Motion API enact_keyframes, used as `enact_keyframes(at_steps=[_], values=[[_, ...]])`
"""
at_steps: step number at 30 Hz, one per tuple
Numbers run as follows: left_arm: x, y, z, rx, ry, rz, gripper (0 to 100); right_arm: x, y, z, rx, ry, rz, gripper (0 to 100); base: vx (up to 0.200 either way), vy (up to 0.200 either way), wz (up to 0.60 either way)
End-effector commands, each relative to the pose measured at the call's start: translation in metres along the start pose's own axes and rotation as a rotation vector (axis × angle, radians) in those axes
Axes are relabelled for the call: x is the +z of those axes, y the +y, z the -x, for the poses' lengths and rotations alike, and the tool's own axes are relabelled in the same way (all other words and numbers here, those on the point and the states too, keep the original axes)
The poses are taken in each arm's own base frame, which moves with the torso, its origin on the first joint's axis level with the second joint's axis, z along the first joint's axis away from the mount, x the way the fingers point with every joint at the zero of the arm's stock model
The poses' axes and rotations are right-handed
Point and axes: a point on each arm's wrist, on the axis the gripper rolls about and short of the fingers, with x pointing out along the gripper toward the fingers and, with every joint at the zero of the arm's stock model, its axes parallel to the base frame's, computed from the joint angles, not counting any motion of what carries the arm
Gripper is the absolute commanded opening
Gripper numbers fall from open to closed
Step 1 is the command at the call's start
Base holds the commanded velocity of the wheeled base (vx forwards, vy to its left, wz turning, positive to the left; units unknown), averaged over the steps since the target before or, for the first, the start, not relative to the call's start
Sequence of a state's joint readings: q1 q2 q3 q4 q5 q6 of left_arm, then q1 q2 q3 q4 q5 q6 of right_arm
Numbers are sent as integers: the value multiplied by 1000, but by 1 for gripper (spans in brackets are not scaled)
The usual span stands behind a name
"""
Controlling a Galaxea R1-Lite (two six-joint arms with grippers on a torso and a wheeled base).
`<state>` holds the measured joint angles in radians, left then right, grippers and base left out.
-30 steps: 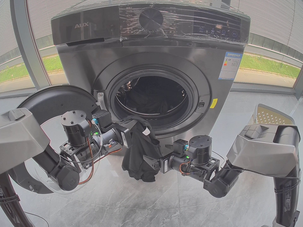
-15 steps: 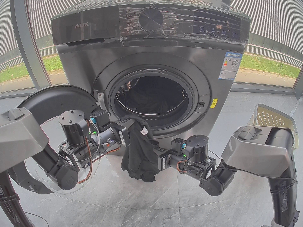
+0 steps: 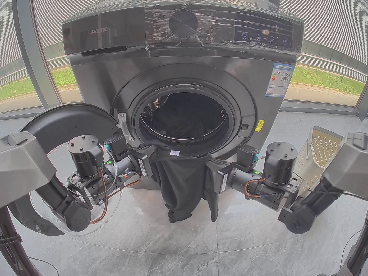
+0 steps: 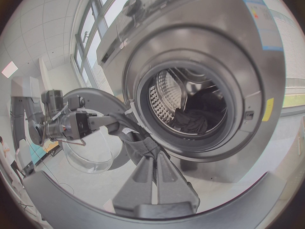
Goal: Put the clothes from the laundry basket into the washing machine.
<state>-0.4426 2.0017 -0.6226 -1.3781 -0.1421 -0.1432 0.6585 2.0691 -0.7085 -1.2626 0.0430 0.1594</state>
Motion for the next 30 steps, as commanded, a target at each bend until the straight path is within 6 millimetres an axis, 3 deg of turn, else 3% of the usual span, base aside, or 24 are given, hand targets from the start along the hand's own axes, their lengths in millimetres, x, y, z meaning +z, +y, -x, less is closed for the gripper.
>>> enact_keyframes(at_steps=[1, 10, 16, 30], values=[[7, 0, 9, 7, -14, -1, 0, 30, -5, 25, -33, -77, 2, 0, 0, 0, 0], [37, -8, 41, -3, -94, -13, 0, 60, 6, 41, 10, -203, 10, 0, 0, 0, 0], [46, -13, 48, -18, -136, -18, 0, 68, 12, 48, 42, -301, 12, 0, 0, 0, 0], [47, -7, 38, -9, -168, -20, 0, 55, 3, 58, 46, -289, -16, 0, 0, 0, 0]])
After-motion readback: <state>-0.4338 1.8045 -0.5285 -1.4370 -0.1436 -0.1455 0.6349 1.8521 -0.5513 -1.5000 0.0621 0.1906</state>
